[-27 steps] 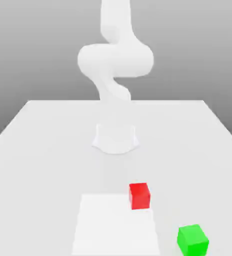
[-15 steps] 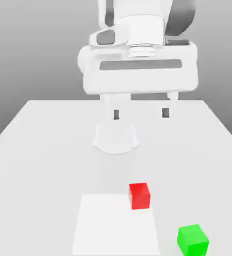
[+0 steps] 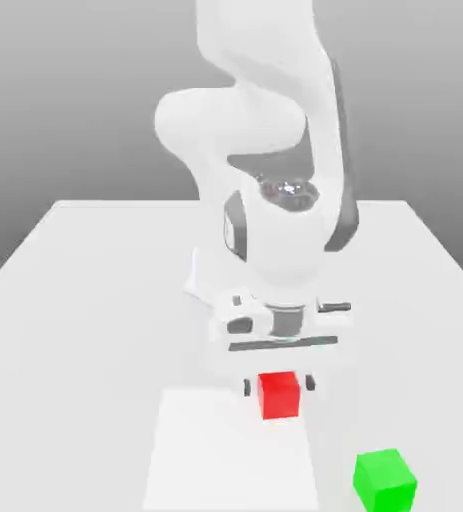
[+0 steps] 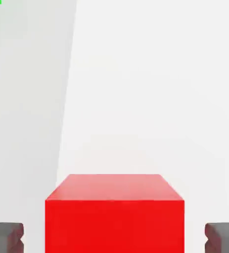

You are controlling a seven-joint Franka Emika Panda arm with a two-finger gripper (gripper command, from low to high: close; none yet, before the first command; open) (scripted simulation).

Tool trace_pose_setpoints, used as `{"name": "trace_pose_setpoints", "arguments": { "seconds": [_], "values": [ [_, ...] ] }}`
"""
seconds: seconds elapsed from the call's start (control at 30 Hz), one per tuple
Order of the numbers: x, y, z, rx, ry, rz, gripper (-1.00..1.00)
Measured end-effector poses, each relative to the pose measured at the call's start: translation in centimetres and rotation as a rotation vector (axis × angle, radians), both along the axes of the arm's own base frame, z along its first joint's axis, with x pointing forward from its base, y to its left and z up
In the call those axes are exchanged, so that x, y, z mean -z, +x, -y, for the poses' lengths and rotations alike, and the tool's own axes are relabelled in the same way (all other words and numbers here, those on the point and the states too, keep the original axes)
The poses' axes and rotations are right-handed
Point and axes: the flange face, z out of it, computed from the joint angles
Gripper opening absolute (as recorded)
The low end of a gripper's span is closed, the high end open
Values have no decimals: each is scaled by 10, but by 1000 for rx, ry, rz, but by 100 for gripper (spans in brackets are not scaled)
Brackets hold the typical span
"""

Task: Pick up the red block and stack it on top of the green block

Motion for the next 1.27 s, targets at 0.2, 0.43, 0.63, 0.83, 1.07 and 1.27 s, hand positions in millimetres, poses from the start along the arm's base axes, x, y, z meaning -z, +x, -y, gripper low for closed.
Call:
{"name": "trace_pose_setpoints", "arguments": {
  "seconds": [0.2,0.43,0.63,0.83,1.07,1.27],
  "values": [
    [-6,1,0,0,0,0,-100],
    [-60,3,-3,-21,-1,0,-100],
    [-77,50,-35,-301,5,-1,-100],
    [-90,97,-74,-609,6,-1,-100],
    [-76,136,-113,-881,1,-1,-100],
    [-40,136,-114,-889,0,-1,100]
  ]
}}
